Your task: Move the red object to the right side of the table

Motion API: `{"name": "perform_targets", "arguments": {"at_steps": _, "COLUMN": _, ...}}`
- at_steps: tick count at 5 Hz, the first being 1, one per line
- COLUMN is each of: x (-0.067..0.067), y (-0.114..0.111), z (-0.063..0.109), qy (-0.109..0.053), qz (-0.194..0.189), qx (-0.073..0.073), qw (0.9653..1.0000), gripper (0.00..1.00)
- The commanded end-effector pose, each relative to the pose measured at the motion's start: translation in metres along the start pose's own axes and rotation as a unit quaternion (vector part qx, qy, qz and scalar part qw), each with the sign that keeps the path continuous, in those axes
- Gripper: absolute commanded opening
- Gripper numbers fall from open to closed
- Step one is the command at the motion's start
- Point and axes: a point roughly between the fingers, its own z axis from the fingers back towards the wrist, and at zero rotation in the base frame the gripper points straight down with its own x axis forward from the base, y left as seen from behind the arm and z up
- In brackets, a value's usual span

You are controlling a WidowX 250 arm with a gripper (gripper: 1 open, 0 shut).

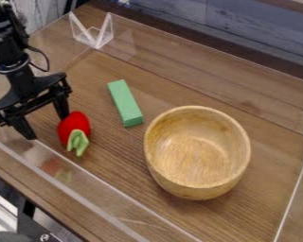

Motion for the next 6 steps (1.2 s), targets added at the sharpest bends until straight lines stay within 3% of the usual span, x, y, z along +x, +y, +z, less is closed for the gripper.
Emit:
{"name": "perform_targets", "arguments": {"at_steps": 1, "x": 0.001, "y": -0.006, "z": 0.002, "qy": -0.009, "qz": 0.001, "qx": -0.004, "qw": 0.9999, "gripper": 1.00}}
{"name": "perform_targets", "arguments": {"at_steps": 6, "x": 0.001, "y": -0.019, "z": -0.012, "qy": -0.011, "qz": 0.032, "qx": -0.002, "qw": 0.9994, "gripper": 1.00}}
